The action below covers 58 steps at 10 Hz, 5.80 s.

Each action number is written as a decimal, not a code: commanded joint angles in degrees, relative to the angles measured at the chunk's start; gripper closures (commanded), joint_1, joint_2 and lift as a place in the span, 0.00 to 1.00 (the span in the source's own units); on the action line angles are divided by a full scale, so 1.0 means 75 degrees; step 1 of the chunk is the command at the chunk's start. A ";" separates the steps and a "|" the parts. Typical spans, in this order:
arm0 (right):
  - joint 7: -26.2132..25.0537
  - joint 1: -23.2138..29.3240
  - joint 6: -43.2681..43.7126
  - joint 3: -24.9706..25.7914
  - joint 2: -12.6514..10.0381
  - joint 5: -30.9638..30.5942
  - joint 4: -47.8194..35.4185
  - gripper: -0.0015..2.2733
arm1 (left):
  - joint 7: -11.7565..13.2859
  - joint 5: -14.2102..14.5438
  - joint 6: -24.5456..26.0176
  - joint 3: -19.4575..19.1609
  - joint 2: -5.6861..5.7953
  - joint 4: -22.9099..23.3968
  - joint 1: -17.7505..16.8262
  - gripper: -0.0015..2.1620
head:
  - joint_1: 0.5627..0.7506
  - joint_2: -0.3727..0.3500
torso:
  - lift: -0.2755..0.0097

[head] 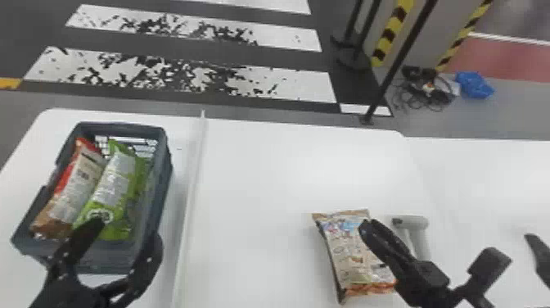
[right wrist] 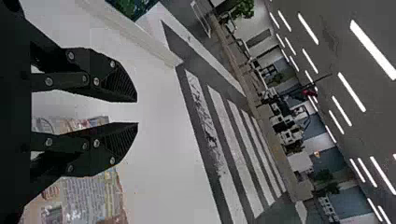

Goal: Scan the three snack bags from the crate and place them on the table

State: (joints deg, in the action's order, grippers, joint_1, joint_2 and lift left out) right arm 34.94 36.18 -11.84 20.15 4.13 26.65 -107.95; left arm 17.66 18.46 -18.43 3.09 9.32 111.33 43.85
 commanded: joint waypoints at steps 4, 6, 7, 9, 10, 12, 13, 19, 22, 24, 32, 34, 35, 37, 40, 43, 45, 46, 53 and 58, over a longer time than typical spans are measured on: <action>-0.0510 0.0074 0.1983 -0.0600 0.0001 -0.1081 0.1080 0.98 | 0.0012 0.0012 -0.0033 -0.0037 0.0012 -0.0102 -0.0070 0.03 | 0.70 0.20 | 0.84; -0.0721 -0.0207 0.2076 -0.0846 0.0036 -0.1409 0.1455 0.98 | 0.0071 0.0035 -0.0126 -0.0060 0.0012 -0.0172 -0.0070 0.03 | 0.70 0.24 | 0.84; -0.0780 -0.0324 0.2076 -0.0929 0.0036 -0.1550 0.1596 0.98 | 0.0071 0.0059 -0.0173 -0.0072 0.0023 -0.0196 -0.0070 0.03 | 0.70 0.25 | 0.84; -0.0944 -0.0652 0.2053 -0.1081 0.0059 -0.1808 0.2006 0.98 | 0.0118 0.0070 -0.0243 -0.0107 0.0023 -0.0219 -0.0011 0.03 | 0.70 0.28 | 0.84; -0.1120 -0.0828 0.2053 -0.1198 0.0071 -0.1925 0.2240 0.98 | 0.0129 0.0070 -0.0243 -0.0107 0.0023 -0.0219 -0.0011 0.03 | 0.70 0.29 | 0.84; -0.1553 -0.1250 0.2194 -0.1280 0.0071 -0.2124 0.2850 0.98 | 0.0153 0.0070 -0.0243 -0.0142 0.0035 -0.0231 0.0012 0.03 | 0.70 0.30 | 0.84; -0.1741 -0.1367 0.2217 -0.1280 0.0071 -0.2206 0.3049 0.98 | 0.0164 0.0082 -0.0243 -0.0177 0.0035 -0.0231 0.0036 0.03 | 0.70 0.30 | 0.84; -0.1940 -0.0523 0.3037 -0.1175 0.0094 -0.1433 0.1865 0.74 | 0.0176 0.0082 -0.0220 -0.0165 0.0000 -0.0266 0.0001 0.03 | 0.70 0.26 | 0.84; -0.1940 0.0063 0.2990 -0.0589 0.0094 -0.1421 0.0776 0.00 | 0.0176 0.0082 -0.0454 -0.0177 0.0000 -0.0395 -0.0023 0.03 | 0.70 0.23 | 0.84; -0.1858 0.0063 0.2920 -0.0096 0.0258 -0.1445 0.1022 0.02 | 0.0176 0.0082 -0.0712 -0.0189 0.0012 -0.0536 -0.0023 0.03 | 0.70 0.17 | 0.84; -0.0428 -0.1262 0.1936 0.0829 0.1313 -0.1398 0.3623 0.03 | 0.0282 0.0141 -0.1040 -0.0201 0.0047 -0.0618 0.0036 0.03 | 0.70 0.03 | 0.84; -0.0042 -0.1496 0.1373 0.0935 0.1465 -0.1316 0.3904 0.03 | 0.0305 0.0129 -0.1040 -0.0201 0.0047 -0.0618 0.0048 0.03 | 0.70 0.03 | 0.84; 0.0087 -0.1613 0.1139 0.0923 0.1512 -0.1351 0.4010 0.03 | 0.0317 0.0141 -0.1040 -0.0201 0.0047 -0.0618 0.0048 0.03 | 0.70 0.03 | 0.84; 0.0228 -0.1871 0.0670 0.0864 0.1629 -0.1515 0.4279 0.04 | 0.0329 0.0141 -0.1040 -0.0201 0.0047 -0.0629 0.0048 0.03 | 0.70 0.03 | 0.84; 0.0204 -0.2105 0.0037 0.0677 0.1653 -0.1784 0.4326 0.86 | 0.0387 0.0164 -0.1040 -0.0201 0.0035 -0.0653 0.0048 0.03 | 0.70 0.03 | 0.84; 0.0111 -0.2105 0.0295 0.0689 0.1618 -0.1937 0.4338 0.98 | 0.0387 0.0176 -0.1064 -0.0212 0.0035 -0.0653 0.0048 0.03 | 0.70 0.03 | 0.84; -0.0194 -0.1976 0.0811 0.0724 0.1571 -0.1937 0.4338 0.98 | 0.0387 0.0176 -0.1064 -0.0212 0.0023 -0.0653 0.0024 0.03 | 0.70 0.03 | 0.84; -0.0335 -0.1859 0.1186 0.0759 0.1559 -0.1902 0.4326 0.98 | 0.0387 0.0176 -0.1064 -0.0212 0.0035 -0.0641 0.0024 0.03 | 0.70 0.03 | 0.84; -0.0487 0.0344 0.1701 0.1181 0.0774 -0.0964 0.1959 0.98 | 0.0387 0.0176 -0.0947 -0.0189 0.0059 -0.0653 -0.0070 0.03 | 0.70 0.03 | 0.84; -0.0135 0.1059 0.1584 0.1017 0.0504 -0.0718 0.1444 0.98 | 0.0176 0.0176 -0.0642 -0.0154 0.0059 -0.0383 -0.0035 0.03 | 0.70 0.03 | 0.84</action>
State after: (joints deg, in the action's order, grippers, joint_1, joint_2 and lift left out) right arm 33.90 44.07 0.12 28.15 7.92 21.36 -97.10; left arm 18.94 19.77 -23.59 1.88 9.76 107.82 43.37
